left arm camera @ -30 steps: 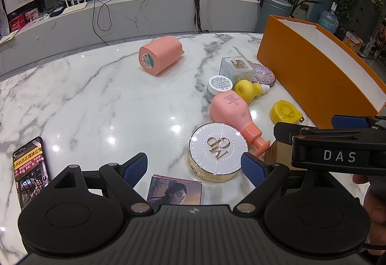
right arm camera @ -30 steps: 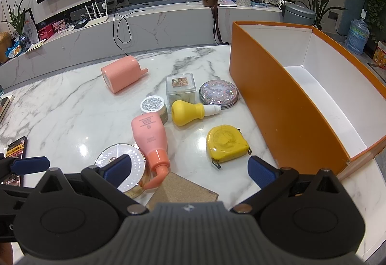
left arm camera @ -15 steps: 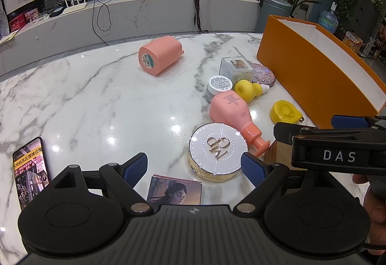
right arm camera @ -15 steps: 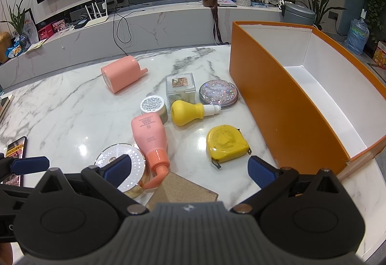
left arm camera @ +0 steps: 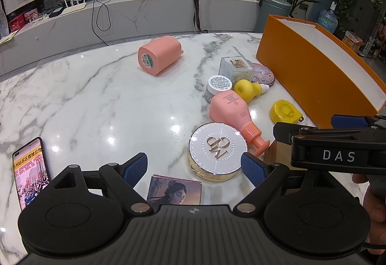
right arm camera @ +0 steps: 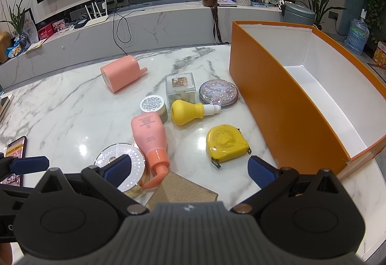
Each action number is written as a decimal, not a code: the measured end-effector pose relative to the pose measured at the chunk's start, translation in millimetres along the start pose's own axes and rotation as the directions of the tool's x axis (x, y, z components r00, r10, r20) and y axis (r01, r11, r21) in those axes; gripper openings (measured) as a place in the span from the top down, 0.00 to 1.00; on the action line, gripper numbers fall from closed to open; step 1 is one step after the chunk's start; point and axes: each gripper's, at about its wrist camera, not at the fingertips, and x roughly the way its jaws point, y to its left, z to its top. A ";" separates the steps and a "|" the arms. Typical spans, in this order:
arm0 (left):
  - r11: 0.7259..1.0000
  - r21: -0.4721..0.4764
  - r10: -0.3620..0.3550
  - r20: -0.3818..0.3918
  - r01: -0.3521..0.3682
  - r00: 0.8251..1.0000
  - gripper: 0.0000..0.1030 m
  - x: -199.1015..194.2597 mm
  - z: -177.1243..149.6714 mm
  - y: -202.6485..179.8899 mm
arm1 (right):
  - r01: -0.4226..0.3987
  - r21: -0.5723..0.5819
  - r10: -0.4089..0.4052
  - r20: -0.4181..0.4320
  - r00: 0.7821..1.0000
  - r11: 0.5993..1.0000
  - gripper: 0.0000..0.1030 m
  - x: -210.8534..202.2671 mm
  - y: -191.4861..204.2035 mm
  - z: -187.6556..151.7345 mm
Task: Organize rigid objects
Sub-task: 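Grasp the pink-covered book with the left tool while the right tool grasps the tan coaster, then carry the book and coaster with both tools over the orange box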
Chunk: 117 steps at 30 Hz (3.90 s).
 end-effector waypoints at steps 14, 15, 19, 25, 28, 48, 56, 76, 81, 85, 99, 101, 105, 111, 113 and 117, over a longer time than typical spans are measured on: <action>1.000 0.007 -0.017 -0.008 0.017 1.000 0.01 -3.6 -8.7 5.7 | -0.005 -0.041 0.006 0.025 1.000 0.999 0.02 -0.8 -12.1 3.3; 1.000 0.006 -0.019 -0.013 0.019 1.000 0.01 -3.1 -11.0 7.2 | -0.011 -0.040 0.012 0.025 1.000 0.999 0.02 -0.4 -14.9 2.7; 0.999 0.024 -0.020 -0.035 0.021 0.999 0.01 1.0 -21.9 10.8 | -0.044 -0.079 0.048 0.039 0.998 0.996 0.02 1.0 -18.9 -5.6; 0.999 0.038 -0.010 -0.055 0.012 0.998 0.01 4.7 -35.7 17.3 | -0.091 -0.197 0.096 0.017 0.995 0.976 0.02 5.0 -12.6 -19.1; 0.999 0.036 -0.013 -0.061 0.015 0.998 0.01 7.1 -38.5 19.2 | -0.106 -0.199 0.105 -0.011 0.994 0.974 0.02 8.8 -12.7 -21.2; 0.992 0.123 0.005 -0.071 0.004 0.997 0.12 31.6 -50.4 10.4 | -0.110 -0.140 0.090 -0.141 0.986 0.984 0.12 33.6 -6.0 -37.3; 0.987 0.160 -0.015 -0.029 0.019 0.999 0.35 30.1 -51.2 11.3 | -0.126 -0.140 0.106 -0.141 0.984 0.982 0.19 33.7 -5.8 -38.9; 0.918 0.380 -0.120 0.003 0.110 0.993 0.37 28.8 -51.7 19.3 | -0.141 -0.136 0.122 -0.138 0.983 0.981 0.20 31.8 -14.7 -38.4; 0.882 0.461 -0.137 0.059 0.095 0.989 0.37 17.3 -42.4 31.2 | -0.135 -0.121 0.118 -0.140 0.983 0.983 0.20 31.6 -19.5 -38.0; 0.840 0.530 -0.179 0.070 0.115 0.981 0.37 12.7 -37.6 38.1 | -0.130 -0.113 0.114 -0.144 0.983 0.985 0.20 32.6 -20.6 -37.0; 0.870 0.444 -0.263 0.045 0.216 0.964 0.37 34.6 -5.9 95.7 | -0.134 -0.081 0.120 -0.160 0.980 0.988 0.20 43.8 -22.7 -25.8; 0.869 0.456 -0.247 0.063 0.192 0.967 0.37 40.0 -1.0 101.6 | -0.138 -0.074 0.124 -0.163 0.979 0.988 0.20 44.2 -21.9 -24.6; 0.858 0.503 -0.171 0.094 0.101 0.981 0.37 48.1 14.9 108.3 | -0.157 -0.071 0.143 -0.168 0.975 0.985 0.20 42.3 -19.0 -22.2; 0.868 0.485 -0.225 0.195 0.105 0.955 0.37 19.7 46.9 90.5 | -0.168 -0.074 0.159 -0.118 0.980 0.983 0.20 20.9 -21.9 -9.4; 0.860 0.496 -0.253 0.211 0.120 0.944 0.37 11.5 54.5 76.7 | -0.169 -0.087 0.162 -0.087 0.983 0.982 0.21 8.7 -25.1 0.5; 0.836 0.535 -0.280 0.224 0.122 0.934 0.37 -2.1 69.9 44.9 | -0.152 -0.097 0.153 0.003 0.988 0.984 0.21 -21.3 -42.2 27.5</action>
